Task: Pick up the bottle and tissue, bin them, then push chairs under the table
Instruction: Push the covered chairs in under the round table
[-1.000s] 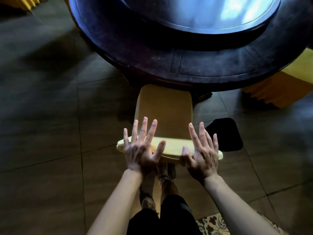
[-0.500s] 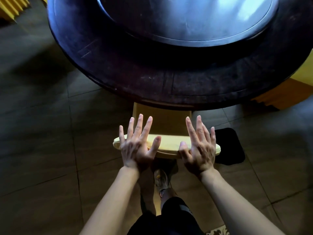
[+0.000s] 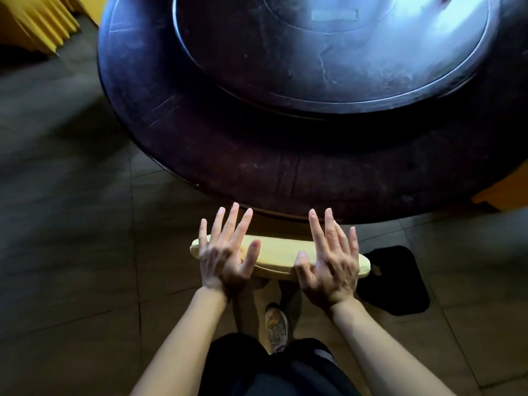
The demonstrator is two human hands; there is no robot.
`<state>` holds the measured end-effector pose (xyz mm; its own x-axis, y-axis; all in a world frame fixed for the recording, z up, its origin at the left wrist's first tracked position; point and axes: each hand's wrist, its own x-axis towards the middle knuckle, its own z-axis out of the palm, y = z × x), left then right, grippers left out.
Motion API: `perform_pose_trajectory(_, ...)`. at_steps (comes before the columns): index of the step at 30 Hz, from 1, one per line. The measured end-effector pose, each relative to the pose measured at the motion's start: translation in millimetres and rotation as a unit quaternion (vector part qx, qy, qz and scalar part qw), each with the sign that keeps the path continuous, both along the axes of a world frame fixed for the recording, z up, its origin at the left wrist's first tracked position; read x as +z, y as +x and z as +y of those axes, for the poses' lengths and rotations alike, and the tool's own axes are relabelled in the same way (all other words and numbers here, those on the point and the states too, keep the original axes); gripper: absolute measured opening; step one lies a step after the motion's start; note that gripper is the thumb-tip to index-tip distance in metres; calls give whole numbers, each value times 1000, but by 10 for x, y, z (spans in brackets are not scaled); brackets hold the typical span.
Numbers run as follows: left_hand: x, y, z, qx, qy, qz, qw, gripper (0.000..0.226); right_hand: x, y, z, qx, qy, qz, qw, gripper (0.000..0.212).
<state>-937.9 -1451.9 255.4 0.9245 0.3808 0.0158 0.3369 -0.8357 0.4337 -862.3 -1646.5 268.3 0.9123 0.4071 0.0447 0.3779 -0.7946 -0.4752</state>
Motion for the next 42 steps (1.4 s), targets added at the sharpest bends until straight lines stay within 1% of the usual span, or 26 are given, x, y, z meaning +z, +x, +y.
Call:
perform_pose_trajectory(8, 22, -33, -98, 3, -9, 11, 1000, 75, 9, -35, -78, 9, -29, 19, 999, 83)
perform_pose_trajectory(12, -17, -63, -41, -6, -14, 15, 1000, 70, 85, -22, 72, 15, -52, 46, 997, 93)
perform_pose_trajectory(14, -51, -75, 35, -19, -8, 17, 1000, 70, 154, 3, 235, 29, -59, 45, 997, 98)
perform_pose_trajectory(17, -66, -69, 278, -18, -8, 17, 1000, 74, 241, 50, 502, 67, -79, 30, 994, 99)
perform_pose_trajectory(22, -91, -90, 1058, 28, -1, 47, 998, 84, 255, 209, 947, 108, -118, 6, 987, 100)
perform_pose_trajectory(25, -76, -155, 1615, 55, 7, 58, 997, 83, 223, 301, 1519, 124, -138, -2, 983, 100)
perform_pose_trajectory(29, -23, -337, 2452, 82, 20, 73, 994, 81, 99, 212, 2556, 163, -160, 12, 974, 99)
perform_pose_trajectory(36, 53, -731, 3976, 167, 40, 100, 980, 83, 98, -83, 4374, 209, -121, 33, 970, 96)
perform_pose_trajectory(42, -3, -903, 4964, 207, 49, 117, 970, 82, 172, -143, 5555, 231, -89, 25, 969, 96)
